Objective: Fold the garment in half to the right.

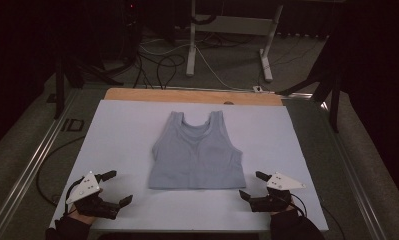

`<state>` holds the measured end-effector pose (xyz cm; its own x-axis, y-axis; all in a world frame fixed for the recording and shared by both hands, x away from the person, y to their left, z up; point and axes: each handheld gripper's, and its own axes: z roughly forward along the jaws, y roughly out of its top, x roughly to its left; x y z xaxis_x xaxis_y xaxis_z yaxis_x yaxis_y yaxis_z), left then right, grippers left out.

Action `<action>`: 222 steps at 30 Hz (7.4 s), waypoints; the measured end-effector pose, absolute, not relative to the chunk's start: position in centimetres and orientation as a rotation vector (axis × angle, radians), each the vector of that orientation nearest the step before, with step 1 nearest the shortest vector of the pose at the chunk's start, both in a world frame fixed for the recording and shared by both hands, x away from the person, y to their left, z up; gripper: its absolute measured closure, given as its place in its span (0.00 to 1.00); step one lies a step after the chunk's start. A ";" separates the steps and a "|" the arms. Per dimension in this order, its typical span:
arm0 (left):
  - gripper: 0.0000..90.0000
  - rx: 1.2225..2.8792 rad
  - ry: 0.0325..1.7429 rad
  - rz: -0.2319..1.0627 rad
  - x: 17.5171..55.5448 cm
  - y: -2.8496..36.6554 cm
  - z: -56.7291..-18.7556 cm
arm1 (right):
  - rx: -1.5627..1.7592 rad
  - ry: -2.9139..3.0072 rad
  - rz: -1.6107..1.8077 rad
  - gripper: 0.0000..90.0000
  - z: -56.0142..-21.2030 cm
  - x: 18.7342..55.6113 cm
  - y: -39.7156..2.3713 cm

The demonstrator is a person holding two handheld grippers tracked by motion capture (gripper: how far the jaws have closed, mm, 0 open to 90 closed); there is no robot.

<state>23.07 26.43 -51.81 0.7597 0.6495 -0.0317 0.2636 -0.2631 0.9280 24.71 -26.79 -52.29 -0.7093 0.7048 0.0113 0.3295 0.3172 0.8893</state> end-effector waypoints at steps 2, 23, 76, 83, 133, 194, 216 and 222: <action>0.00 1.848 0.702 0.439 23.0 26.4 -51.8 | 0.918 2.210 1.355 0.10 -52.3 24.7 -26.8; 0.00 1.833 0.684 0.398 23.0 25.9 -51.0 | 0.913 2.213 1.369 0.10 -51.5 24.6 -26.5; 0.00 1.944 0.684 0.374 25.7 22.1 -44.0 | 0.649 2.186 1.467 0.09 -42.0 30.1 -20.1; 0.00 1.957 0.716 0.382 26.5 20.6 -44.2 | 0.614 2.180 1.482 0.09 -41.4 31.8 -18.1; 0.08 2.150 0.967 0.087 30.5 17.6 -51.4 | 0.561 2.274 1.509 0.09 -44.4 37.5 -11.3; 0.95 2.160 1.043 -0.049 30.3 15.3 -51.5 | 0.674 2.354 1.408 0.15 -45.9 42.7 -5.5; 0.95 2.089 1.044 -0.010 30.0 15.5 -51.0 | 0.814 2.397 1.201 0.40 -48.1 49.9 -0.2; 0.95 2.080 1.041 -0.010 30.0 15.4 -50.9 | 0.920 2.400 1.134 0.42 -49.0 51.8 0.5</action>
